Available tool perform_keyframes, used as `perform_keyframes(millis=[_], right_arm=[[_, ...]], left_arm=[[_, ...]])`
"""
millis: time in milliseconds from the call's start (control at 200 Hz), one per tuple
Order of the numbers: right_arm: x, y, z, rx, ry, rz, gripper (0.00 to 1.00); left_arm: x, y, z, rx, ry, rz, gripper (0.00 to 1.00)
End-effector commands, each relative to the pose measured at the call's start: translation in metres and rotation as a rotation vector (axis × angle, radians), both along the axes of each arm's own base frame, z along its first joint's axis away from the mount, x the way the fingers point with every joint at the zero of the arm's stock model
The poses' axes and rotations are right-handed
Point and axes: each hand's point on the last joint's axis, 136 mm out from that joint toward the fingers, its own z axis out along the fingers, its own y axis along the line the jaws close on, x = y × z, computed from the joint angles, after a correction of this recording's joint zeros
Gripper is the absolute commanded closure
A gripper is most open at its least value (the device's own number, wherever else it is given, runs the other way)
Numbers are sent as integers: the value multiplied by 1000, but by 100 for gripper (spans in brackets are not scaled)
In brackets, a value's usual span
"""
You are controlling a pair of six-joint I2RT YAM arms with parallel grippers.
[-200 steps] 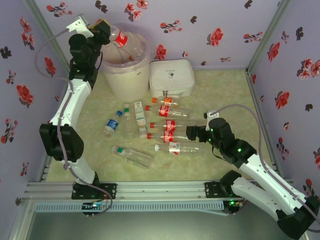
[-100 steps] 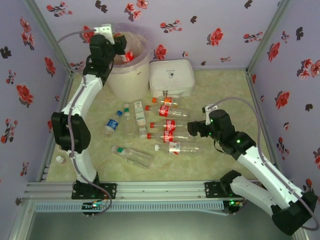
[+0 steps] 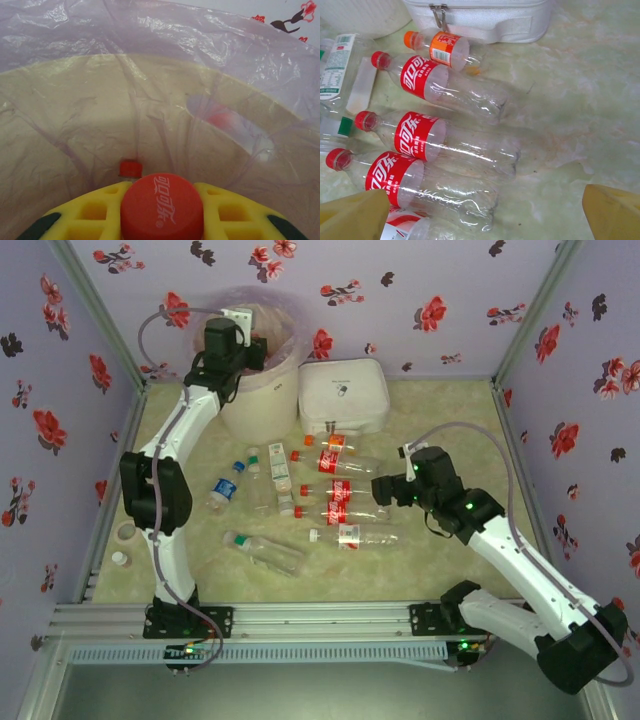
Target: Put the plastic bottles in the bin
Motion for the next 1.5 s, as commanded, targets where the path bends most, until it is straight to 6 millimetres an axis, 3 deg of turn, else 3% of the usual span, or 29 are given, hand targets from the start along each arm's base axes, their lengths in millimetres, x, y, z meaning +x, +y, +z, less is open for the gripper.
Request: perform_keyframes(millis=[0,40,165,325,495,645,765,845,935,1055,1175,1285,1365,1495], right_arm=[[-3,-16,-4,-74,33,-25,1],[-4,-17,-6,-79,40,-25,1],[-7,-14,-15,-70,58,0,0],[-11,0,-22,-47,79,86,0],[-8,1,-11,-69,7,134,0],[-23,10,-24,-119,63,282,1],[-29,1,-39,-238,144,323,0],[-20,-13,-43,-339,125,282,1],[-28,-16,-47,-419,153,356,1],[-45,-11,-52,-503,193,494,0],[-69,0,-60,-543,245,682,0],[-83,5,-69,-586,288,807,0],[-78,5,-75,-650,279,824,0],[-83,13,-86,-697,312,899,0]], left_arm=[[-1,4,-19,22,70,14,57],[-1,4,-16,18,65,12,43],[-3,5,0,-9,54,22,18],[-7,7,29,-47,42,34,1],[-15,10,56,-59,37,39,0],[-34,16,89,-58,8,35,0],[-62,25,118,-43,-16,37,0],[-89,30,137,-47,-41,29,0],[-125,25,148,-64,-43,-32,0],[-176,13,135,-100,6,-119,0],[-225,11,96,-194,76,-135,0],[-258,15,38,-313,184,-102,0],[-275,19,-1,-365,261,-44,3],[-298,16,-51,-378,375,17,4]])
